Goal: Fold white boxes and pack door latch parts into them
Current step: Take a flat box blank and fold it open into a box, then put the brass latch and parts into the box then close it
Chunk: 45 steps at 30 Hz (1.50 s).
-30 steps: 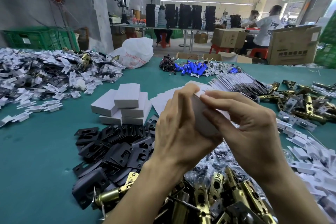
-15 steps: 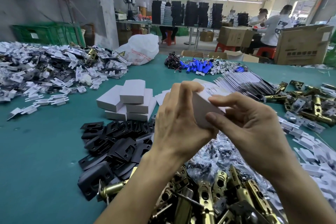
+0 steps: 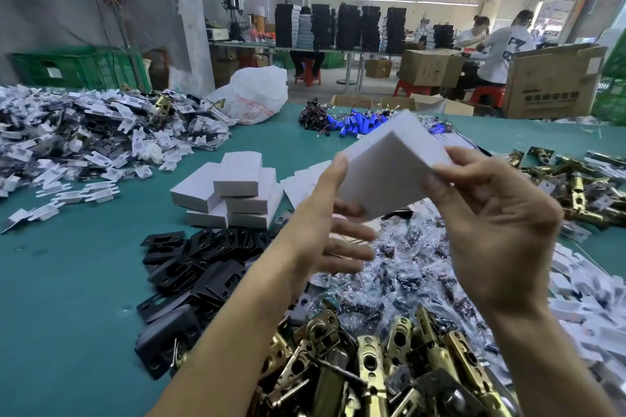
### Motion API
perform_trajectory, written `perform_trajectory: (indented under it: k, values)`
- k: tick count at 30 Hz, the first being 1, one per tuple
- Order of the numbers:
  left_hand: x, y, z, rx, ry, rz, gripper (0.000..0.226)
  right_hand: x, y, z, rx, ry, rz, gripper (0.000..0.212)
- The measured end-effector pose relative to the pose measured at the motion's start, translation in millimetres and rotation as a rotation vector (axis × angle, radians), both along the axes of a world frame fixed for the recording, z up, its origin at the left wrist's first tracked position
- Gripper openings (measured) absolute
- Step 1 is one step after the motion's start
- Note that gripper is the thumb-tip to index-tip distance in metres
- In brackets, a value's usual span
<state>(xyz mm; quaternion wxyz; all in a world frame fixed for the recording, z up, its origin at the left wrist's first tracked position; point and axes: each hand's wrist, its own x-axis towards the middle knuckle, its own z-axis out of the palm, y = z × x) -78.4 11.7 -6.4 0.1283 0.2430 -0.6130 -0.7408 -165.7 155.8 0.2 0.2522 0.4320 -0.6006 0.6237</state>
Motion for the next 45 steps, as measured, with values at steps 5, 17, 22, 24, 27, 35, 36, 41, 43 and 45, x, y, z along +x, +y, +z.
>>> perform_trajectory:
  k: [5,17,22,24,27,35,36,41,43,45]
  values:
    - [1.6,5.3,-5.7,0.569,0.167,-0.308,0.101,6.4,-5.6,-8.5,0.205,0.255,-0.036,0.002]
    - [-4.2,-3.6,-6.7,0.369,0.298,0.308,0.075,-11.8,22.8,-1.6,0.994,-0.213,-0.062,0.007]
    - [-7.3,4.2,-10.4,0.105,0.387,0.263,0.071,-3.9,37.6,-18.8,1.468,-0.368,-0.048,0.032]
    - [-6.9,5.7,-11.9,-0.046,0.382,0.285,0.082,1.7,36.6,-21.2,1.495,-0.37,-0.032,0.05]
    - [-6.2,3.3,-15.7,-0.128,0.365,0.316,0.099,6.3,34.0,-21.4,1.44,-0.397,-0.079,0.057]
    - [-9.8,3.3,-22.5,-0.181,0.222,0.297,0.1,4.8,22.8,-17.6,1.101,-0.557,-0.057,0.014]
    - [-10.4,2.0,-24.6,-0.187,0.21,0.302,0.09,2.2,22.1,-17.0,1.041,-0.577,-0.047,0.015]
    - [-10.6,-1.3,-29.5,-0.228,0.195,0.268,0.064,-13.0,17.0,-22.0,0.587,-0.647,-0.069,0.022]
    - [-9.2,-1.0,-29.8,-0.236,0.168,0.222,0.061,-17.6,12.8,-25.9,0.43,-0.638,-0.08,0.029]
    - [-8.9,-1.2,-30.5,-0.217,0.146,0.147,0.053,-21.8,11.0,-26.3,0.301,-0.59,-0.094,0.035]
